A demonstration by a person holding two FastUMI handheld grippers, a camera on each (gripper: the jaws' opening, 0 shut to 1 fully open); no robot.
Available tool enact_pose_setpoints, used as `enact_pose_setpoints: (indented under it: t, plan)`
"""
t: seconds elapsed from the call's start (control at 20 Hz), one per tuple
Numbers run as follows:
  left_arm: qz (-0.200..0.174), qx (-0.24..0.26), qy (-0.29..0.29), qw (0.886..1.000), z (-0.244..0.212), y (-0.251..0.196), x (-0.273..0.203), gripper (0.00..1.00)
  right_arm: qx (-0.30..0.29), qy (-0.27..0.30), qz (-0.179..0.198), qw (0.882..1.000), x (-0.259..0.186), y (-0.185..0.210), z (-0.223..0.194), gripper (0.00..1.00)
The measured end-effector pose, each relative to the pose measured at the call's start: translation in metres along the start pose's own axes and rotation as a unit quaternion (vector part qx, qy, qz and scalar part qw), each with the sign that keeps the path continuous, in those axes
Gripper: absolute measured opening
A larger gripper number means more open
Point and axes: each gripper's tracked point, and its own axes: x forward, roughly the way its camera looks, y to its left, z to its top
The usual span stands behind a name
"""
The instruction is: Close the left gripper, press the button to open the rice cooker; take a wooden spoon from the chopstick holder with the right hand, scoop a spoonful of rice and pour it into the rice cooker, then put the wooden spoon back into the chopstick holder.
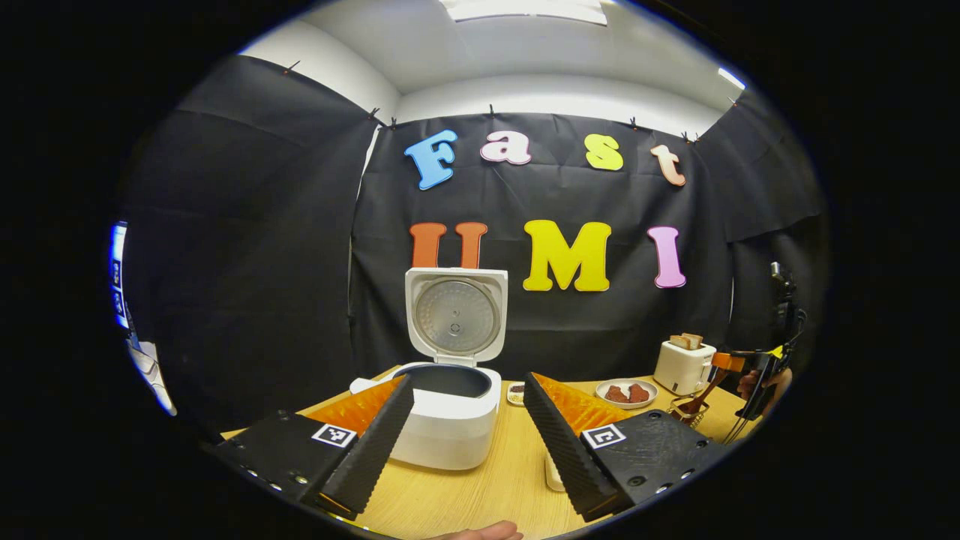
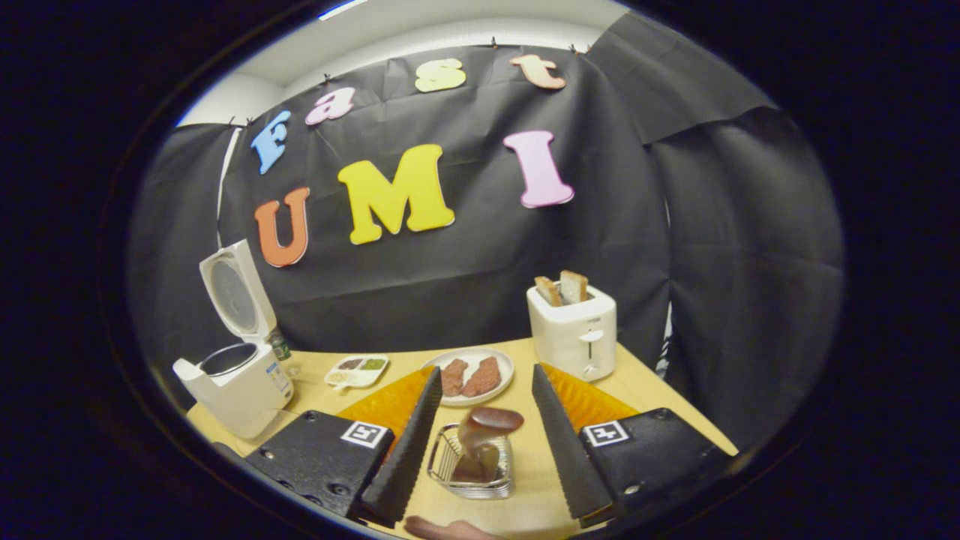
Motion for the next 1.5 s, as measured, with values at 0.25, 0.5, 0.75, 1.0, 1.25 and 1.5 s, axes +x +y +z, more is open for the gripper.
enact_pose_setpoints:
  t: [0.25,0.5,0.75,1.0,1.25,1.5]
  plan:
    - [-0.009,0.013,-0.008,1.0,0.034,0.006,0.032,0.94,-0.011,-0.07,0.002,0.998,-0.048,0.0,0.036,0.94]
    - [-0.02,0.01,-0.022,1.0,0.077,0.009,0.075,0.94,-0.036,-0.111,0.034,0.993,-0.087,0.016,0.05,0.96]
    - [-0.049,0.021,-0.061,0.997,0.123,-0.001,0.134,0.94,-0.047,-0.133,0.079,0.987,-0.109,0.045,0.043,1.0]
    - [-0.085,-0.027,-0.067,0.994,0.143,-0.012,0.211,0.95,-0.055,-0.097,0.112,0.988,-0.104,0.071,0.012,1.0]
    - [-0.085,-0.03,-0.098,0.991,0.153,0.0,0.295,0.94,-0.06,-0.08,0.135,0.986,-0.102,0.082,-0.003,0.96]
    - [-0.041,-0.032,-0.102,0.993,0.133,0.035,0.358,0.94,-0.081,-0.083,0.153,0.981,-0.102,0.092,-0.01,0.96]
